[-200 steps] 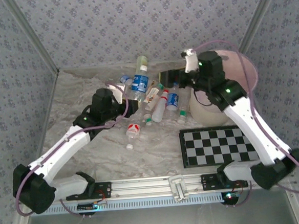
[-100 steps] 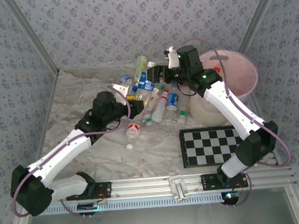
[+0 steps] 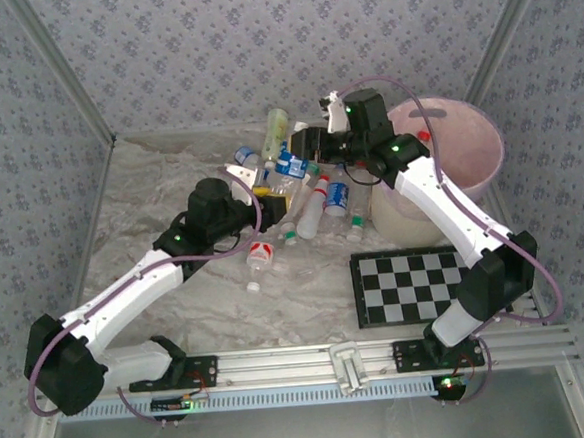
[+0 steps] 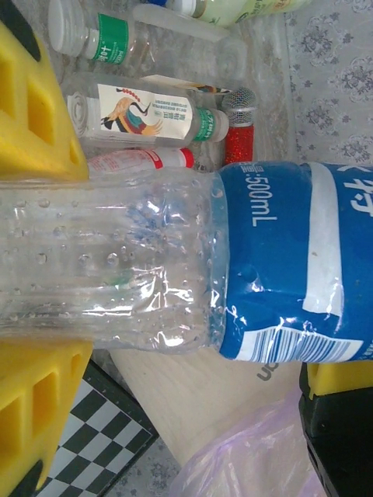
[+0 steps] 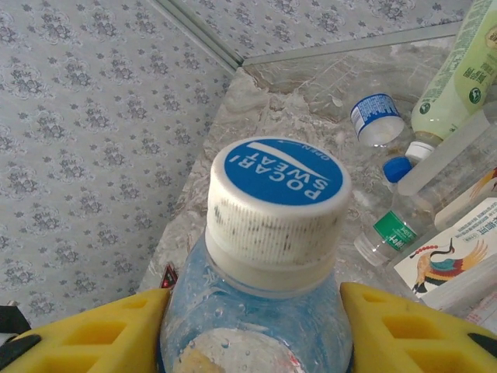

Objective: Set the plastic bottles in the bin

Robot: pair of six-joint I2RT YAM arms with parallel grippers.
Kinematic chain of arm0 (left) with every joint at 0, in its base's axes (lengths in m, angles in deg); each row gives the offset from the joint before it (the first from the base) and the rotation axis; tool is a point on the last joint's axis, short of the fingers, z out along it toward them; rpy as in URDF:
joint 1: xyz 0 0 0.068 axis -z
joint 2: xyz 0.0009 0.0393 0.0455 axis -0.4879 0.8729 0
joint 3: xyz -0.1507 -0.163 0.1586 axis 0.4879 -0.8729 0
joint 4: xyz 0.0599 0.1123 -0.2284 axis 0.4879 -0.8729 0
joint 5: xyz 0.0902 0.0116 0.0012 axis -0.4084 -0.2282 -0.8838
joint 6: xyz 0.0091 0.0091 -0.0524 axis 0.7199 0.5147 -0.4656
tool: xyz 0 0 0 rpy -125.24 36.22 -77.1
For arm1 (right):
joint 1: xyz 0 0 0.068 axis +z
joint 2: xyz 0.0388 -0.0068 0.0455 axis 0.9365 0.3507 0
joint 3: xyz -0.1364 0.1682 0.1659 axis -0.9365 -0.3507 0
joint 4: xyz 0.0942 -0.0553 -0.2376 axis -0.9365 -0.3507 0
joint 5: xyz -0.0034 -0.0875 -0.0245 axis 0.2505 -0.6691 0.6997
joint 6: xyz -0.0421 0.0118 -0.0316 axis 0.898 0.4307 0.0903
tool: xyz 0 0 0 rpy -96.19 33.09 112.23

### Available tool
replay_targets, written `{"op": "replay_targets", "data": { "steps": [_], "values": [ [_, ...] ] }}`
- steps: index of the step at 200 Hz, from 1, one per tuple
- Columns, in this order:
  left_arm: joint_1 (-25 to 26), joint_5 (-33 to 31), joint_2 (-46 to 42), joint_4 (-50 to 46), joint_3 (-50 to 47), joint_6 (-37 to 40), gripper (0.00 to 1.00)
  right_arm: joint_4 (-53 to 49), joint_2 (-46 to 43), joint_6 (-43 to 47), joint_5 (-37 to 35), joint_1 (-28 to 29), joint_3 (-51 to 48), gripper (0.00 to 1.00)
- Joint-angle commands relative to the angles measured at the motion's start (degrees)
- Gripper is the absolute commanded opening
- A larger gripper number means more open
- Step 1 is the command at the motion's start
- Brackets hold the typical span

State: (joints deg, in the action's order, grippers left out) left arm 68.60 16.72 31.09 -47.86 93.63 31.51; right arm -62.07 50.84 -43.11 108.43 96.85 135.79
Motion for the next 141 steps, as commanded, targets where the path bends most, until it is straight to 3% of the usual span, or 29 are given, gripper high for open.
{"op": "replay_targets", "data": {
  "steps": [1,21,42,86,141],
  "values": [
    [0.32,0.25,0.03,1.09,1.19,0.77,0.55,-0.25,-1.65,0.64,-0.76,-0.82,1.60,0.47],
    [0.32,0.11,-0.59,0.58,1.18,0.58,0.73,-2.06,-2.69,2.46,-2.54,-1.50,3.84,0.46],
    [0.33,-0.51,-1.21,-0.21,1.10,0.57,0.83,-5.19,-4.75,5.19,-7.67,-2.50,6.07,0.45],
    [0.19,-2.80,-0.83,-2.24,0.79,-0.24,0.87,-10.48,-11.77,10.40,-13.81,-7.88,9.96,0.41],
    [0.09,-4.36,2.16,-6.94,1.19,-0.64,0.87,-16.65,-26.03,18.20,-31.49,-14.26,6.57,0.41]
  ]
}}
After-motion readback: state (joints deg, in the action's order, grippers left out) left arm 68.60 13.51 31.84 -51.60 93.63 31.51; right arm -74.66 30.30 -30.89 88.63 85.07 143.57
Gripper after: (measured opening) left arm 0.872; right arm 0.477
